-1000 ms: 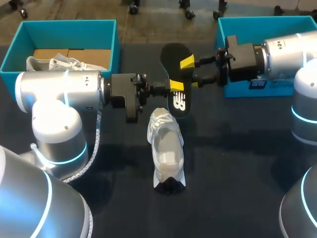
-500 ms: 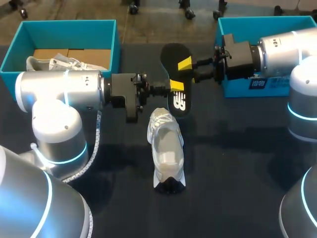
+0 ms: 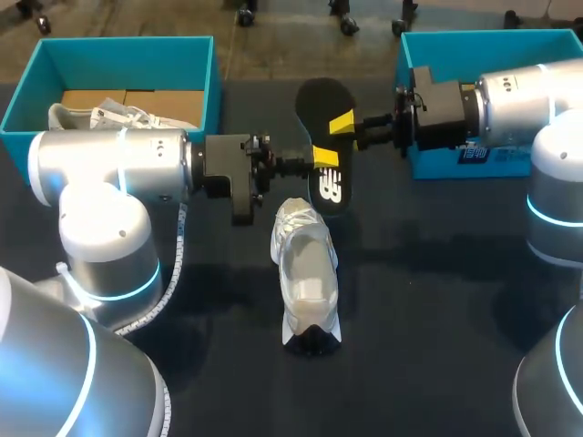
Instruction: Take the shoe out of the shoebox, open the shoe tongue, remove and reinsert the insole, then place the shoe into the shoebox
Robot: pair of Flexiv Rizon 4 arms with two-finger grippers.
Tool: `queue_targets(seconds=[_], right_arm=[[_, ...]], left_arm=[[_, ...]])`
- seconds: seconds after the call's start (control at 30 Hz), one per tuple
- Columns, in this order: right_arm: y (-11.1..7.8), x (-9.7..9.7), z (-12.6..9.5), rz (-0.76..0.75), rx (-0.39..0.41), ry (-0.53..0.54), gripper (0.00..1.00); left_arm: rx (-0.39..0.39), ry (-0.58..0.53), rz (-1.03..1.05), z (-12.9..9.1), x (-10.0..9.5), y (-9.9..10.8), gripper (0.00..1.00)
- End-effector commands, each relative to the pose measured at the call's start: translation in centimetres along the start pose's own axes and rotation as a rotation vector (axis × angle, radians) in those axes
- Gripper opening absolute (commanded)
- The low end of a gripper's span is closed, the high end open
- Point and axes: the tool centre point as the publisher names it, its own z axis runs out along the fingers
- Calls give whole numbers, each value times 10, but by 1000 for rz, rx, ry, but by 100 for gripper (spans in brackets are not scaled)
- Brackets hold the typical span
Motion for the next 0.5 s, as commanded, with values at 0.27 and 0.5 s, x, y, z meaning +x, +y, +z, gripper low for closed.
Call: queue_targets(seconds=[0.27, 0.5], right_arm=[[1, 0, 5, -1, 1, 3, 0], [-2, -8, 3, -4, -26, 16, 0]], left_arm=[[-1, 2, -4, -1, -1, -1, 100], [18, 93, -37, -24, 0, 4, 100]])
